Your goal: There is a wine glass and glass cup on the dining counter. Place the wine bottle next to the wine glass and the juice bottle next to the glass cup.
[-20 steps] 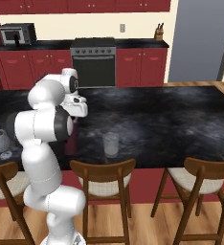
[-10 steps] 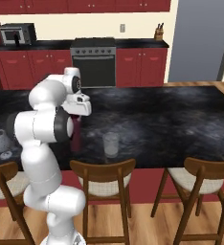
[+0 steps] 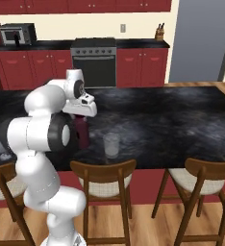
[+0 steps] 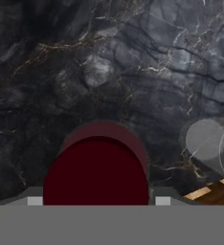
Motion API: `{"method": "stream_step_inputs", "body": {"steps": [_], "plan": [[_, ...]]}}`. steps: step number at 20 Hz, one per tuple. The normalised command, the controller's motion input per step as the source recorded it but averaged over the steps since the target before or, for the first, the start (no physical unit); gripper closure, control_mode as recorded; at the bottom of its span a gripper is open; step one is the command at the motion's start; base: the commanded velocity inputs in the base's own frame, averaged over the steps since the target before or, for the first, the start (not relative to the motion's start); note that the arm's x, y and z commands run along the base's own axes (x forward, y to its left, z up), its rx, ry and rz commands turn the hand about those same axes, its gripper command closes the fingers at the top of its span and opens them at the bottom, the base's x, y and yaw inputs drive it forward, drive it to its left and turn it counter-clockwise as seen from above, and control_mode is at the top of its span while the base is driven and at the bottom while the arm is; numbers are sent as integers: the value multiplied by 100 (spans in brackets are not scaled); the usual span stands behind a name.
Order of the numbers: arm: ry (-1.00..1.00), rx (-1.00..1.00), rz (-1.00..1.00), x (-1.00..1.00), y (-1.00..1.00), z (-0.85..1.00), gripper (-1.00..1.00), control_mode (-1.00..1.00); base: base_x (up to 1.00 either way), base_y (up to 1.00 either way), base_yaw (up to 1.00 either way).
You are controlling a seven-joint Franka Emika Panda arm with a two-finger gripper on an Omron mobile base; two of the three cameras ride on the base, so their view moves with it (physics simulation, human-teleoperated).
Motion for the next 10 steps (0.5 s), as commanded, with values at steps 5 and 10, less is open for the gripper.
{"method": "stream_step_inputs", "body": {"steps": [5, 10], "plan": [[-22, 0, -2, -13, -9, -14, 100, -100, 0, 0, 0], [-5, 1, -6, -7, -18, -4, 100, -100, 0, 0, 0]]}}
